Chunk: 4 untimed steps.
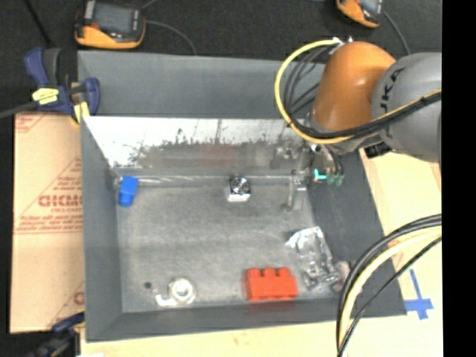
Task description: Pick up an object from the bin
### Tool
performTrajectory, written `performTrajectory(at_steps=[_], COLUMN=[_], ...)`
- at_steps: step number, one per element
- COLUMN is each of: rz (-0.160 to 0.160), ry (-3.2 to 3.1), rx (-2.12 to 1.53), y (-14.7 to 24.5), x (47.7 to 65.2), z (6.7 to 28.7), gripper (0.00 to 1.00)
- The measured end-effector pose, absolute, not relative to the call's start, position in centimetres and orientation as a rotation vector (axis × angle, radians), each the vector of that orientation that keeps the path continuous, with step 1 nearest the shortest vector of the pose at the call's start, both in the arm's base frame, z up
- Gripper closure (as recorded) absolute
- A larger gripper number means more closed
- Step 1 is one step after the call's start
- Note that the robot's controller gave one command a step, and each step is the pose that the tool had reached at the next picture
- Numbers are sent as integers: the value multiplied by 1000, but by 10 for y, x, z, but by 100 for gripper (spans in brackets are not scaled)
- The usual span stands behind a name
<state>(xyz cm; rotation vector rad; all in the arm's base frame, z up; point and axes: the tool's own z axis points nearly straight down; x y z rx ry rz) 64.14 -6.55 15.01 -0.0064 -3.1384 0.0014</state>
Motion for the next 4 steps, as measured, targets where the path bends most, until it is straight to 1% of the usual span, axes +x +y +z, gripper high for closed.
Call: performTrajectory(at_steps=[1,2,3,4], rz=[4,0,3,8], ry=[-3137,-3143,-3153,-3153], rx=[33,-40,-33,-40], y=[-129,-142,-142,-162], x=[558,540,543,553], z=[107,69,73,161], gripper=[0,0,100,100])
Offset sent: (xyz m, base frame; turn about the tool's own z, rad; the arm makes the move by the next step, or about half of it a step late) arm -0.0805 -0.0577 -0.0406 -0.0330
